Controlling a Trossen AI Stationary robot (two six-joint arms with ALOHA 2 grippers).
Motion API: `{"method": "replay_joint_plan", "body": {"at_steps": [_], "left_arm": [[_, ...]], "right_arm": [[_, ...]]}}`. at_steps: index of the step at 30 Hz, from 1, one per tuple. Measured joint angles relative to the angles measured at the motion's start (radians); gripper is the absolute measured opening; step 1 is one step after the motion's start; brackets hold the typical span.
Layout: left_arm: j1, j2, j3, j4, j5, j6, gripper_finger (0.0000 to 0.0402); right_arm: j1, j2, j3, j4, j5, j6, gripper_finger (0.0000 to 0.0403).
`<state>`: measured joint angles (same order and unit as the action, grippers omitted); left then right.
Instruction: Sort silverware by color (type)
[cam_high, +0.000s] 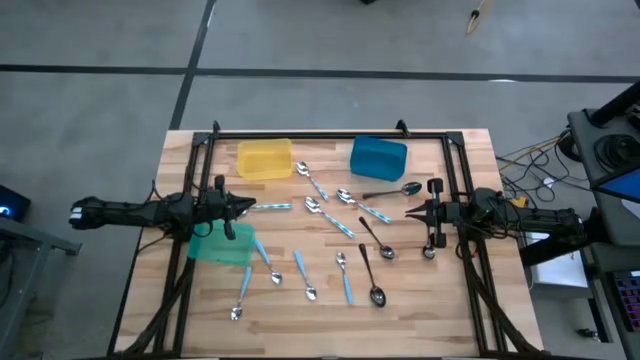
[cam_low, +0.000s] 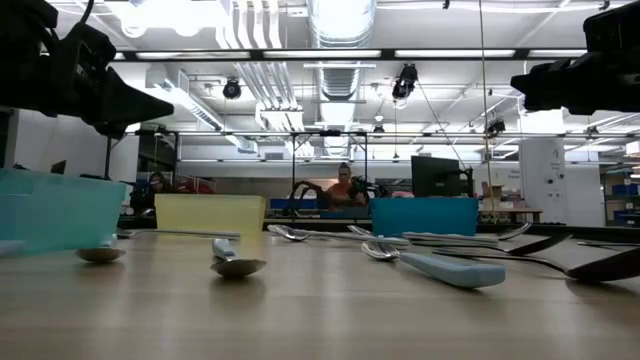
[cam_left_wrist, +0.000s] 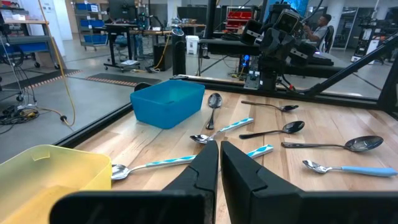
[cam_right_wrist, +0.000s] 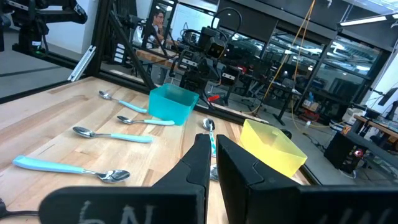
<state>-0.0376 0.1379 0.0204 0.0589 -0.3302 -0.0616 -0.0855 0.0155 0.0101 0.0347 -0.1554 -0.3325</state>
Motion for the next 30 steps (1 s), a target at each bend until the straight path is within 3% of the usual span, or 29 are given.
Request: {"method": "replay_joint_plan", "body": {"at_steps": [22, 27, 30], "left_arm": [[0.000, 0.000, 0.000, 0.000, 0.000, 0.000, 0.0001], [0.000, 0.000, 0.000, 0.000, 0.000, 0.000, 0.0001], [0.000, 0.000, 0.000, 0.000, 0.000, 0.000, 0.0001]], "right_arm": [[0.000, 0.000, 0.000, 0.000, 0.000, -0.002, 0.0018], [0.000, 0.000, 0.000, 0.006, -0.002, -0.136, 0.0018], [0.000, 0.000, 0.000, 0.007, -0.002, 0.042, 0.0018]]}}
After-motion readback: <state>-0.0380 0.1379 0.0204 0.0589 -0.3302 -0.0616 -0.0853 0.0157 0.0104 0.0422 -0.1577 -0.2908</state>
